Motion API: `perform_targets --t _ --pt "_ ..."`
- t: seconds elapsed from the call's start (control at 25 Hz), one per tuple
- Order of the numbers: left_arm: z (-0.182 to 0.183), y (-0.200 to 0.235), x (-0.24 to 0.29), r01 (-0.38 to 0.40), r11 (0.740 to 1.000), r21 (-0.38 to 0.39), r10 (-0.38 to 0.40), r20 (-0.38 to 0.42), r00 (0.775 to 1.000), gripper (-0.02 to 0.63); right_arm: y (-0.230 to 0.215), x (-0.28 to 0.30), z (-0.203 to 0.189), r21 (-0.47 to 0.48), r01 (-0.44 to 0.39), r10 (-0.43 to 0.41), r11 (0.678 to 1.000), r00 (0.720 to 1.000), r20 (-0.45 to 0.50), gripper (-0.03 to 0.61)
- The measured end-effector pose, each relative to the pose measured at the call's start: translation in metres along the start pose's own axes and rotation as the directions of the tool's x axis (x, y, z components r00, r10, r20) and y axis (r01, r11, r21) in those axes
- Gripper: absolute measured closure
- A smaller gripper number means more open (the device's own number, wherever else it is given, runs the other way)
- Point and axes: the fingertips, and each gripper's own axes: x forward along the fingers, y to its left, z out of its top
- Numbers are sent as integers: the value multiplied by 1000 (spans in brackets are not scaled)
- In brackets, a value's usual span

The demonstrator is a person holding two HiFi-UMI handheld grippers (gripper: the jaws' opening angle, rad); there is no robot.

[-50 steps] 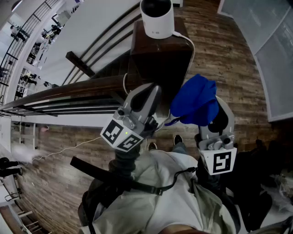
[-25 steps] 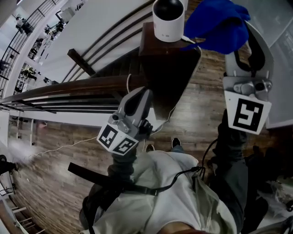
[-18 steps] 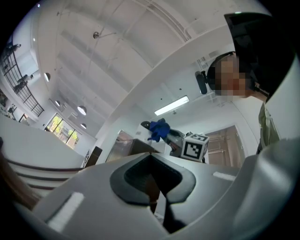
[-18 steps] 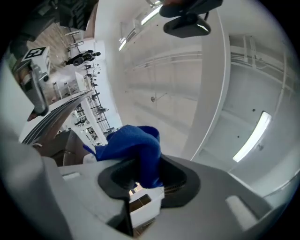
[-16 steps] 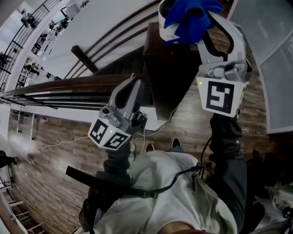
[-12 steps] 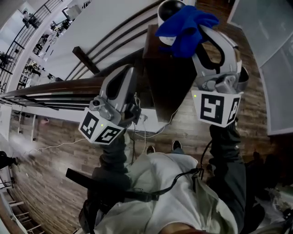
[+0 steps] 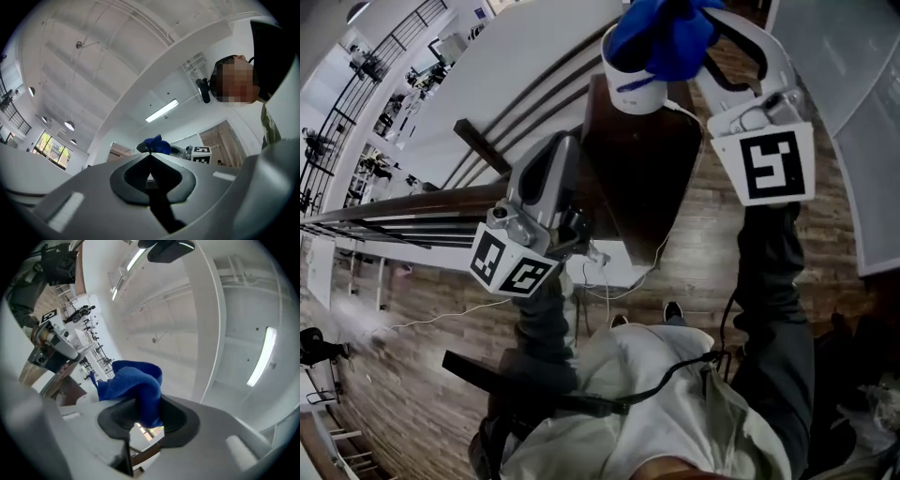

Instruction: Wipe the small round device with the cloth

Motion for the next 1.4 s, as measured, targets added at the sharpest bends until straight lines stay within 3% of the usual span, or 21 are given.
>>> perform_targets --t 0.16,0.32,0.4,0.52,0.6,0.76,0.88,1.0,1.12,1.28,1.4 --pt "0 -3 -6 -13 1000 -10 13 6 1000 612 36 -17 -14 -20 -109 108 994 994 -23 457" --pt "-6 -2 -20 -55 998 -22 55 8 998 612 59 -25 -23 -39 -255 254 966 967 -28 457" --pt "-13 -4 -26 -68 997 -31 68 -8 998 612 45 -24 -23 16 -245 245 969 969 -7 457" --pt "-23 -6 -33 -94 994 -48 93 -23 995 612 -3 -12 -20 72 -74 75 995 997 -8 456" --pt "-26 -7 -41 -113 992 -55 112 -21 993 612 -18 1 -11 82 -40 38 996 999 29 456" --pt "-22 -6 -58 -154 987 -50 154 -14 988 612 13 12 -12 89 -150 144 985 987 64 457" --pt "-24 -4 -63 -181 982 -52 181 -13 983 612 43 -3 -44 90 -272 275 958 961 -21 457" --pt "-30 -9 -60 -186 981 -57 185 -18 983 612 50 -14 -57 129 -308 316 942 948 -41 457" --pt "-32 -18 -58 -176 982 -66 175 -24 984 612 34 -16 -48 82 -280 285 956 957 -47 457" --pt "-36 -19 -63 -173 982 -77 171 -25 985 612 8 -16 -15 -24 -132 131 991 991 -7 456" --pt "-41 -23 -63 -156 984 -82 155 -26 988 612 27 -24 -17 -96 -113 107 989 992 -62 457"
